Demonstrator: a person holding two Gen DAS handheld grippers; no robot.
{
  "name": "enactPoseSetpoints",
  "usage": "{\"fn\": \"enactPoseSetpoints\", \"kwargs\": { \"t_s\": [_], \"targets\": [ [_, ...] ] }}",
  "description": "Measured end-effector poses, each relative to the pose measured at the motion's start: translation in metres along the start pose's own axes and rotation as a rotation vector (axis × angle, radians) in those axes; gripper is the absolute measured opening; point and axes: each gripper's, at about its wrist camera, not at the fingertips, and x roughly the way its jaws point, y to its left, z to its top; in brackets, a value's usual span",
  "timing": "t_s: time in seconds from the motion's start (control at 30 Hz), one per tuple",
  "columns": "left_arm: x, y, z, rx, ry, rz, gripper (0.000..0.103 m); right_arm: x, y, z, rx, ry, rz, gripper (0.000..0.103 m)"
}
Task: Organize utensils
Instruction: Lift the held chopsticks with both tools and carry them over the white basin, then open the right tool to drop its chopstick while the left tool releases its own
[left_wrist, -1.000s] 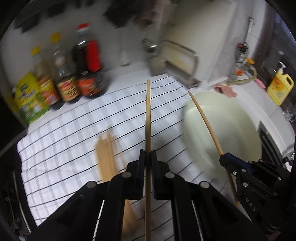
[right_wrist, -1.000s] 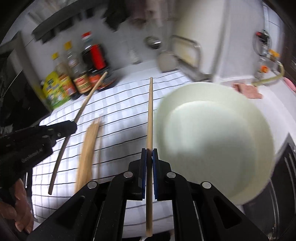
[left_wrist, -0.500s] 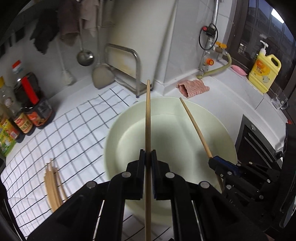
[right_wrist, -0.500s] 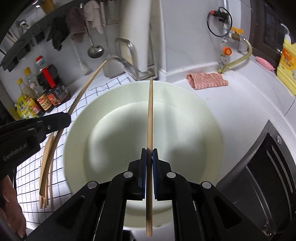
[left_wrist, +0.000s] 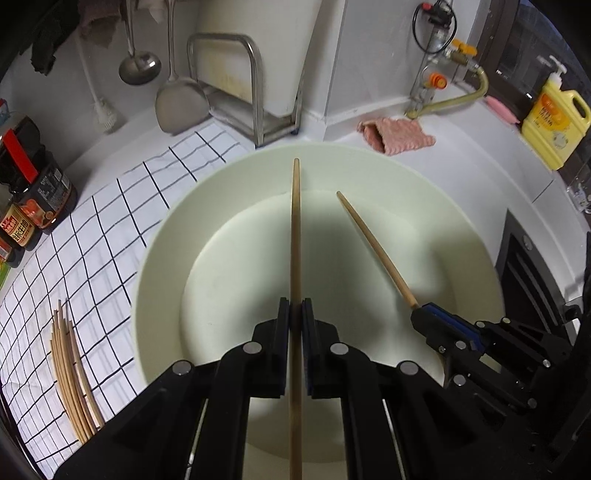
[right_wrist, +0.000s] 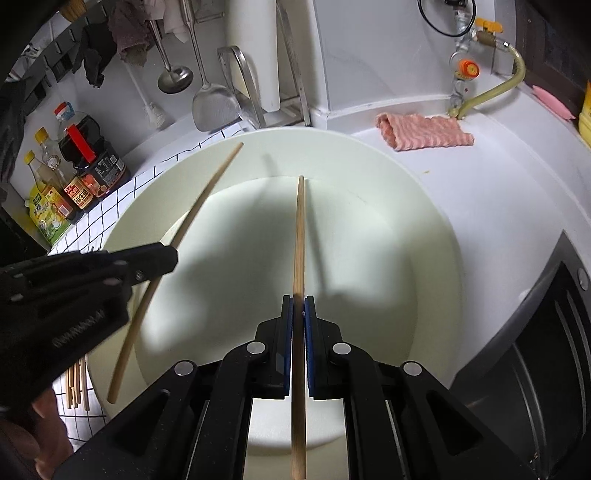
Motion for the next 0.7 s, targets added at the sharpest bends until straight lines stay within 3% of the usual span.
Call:
{"fn": "enactPoseSetpoints", "kwargs": {
  "t_s": [0.4,0.5,0.57,0.7],
  "targets": [
    [0.012,0.002,-0.001,-0.012,0.040,0.042,0.008,0.012,-0.008,0.002,0.007,0.021,0.024,0.006],
    [0.009,0.003,-0.001,-0.017,0.038,0.052,0.026,0.007,-0.008,0.002,0.007,0.010,0.018,0.009],
    [0.006,0.005,-0.002,-0.027,0.030,0.062,0.058,0.004,-0.009,0.002,0.006,0.001,0.012,0.011],
    [-0.004,0.012,-0.002,-0.046,0.006,0.071,0.063,-0.001,-0.010,0.001,0.008,-0.012,0.002,0.013]
  ]
}}
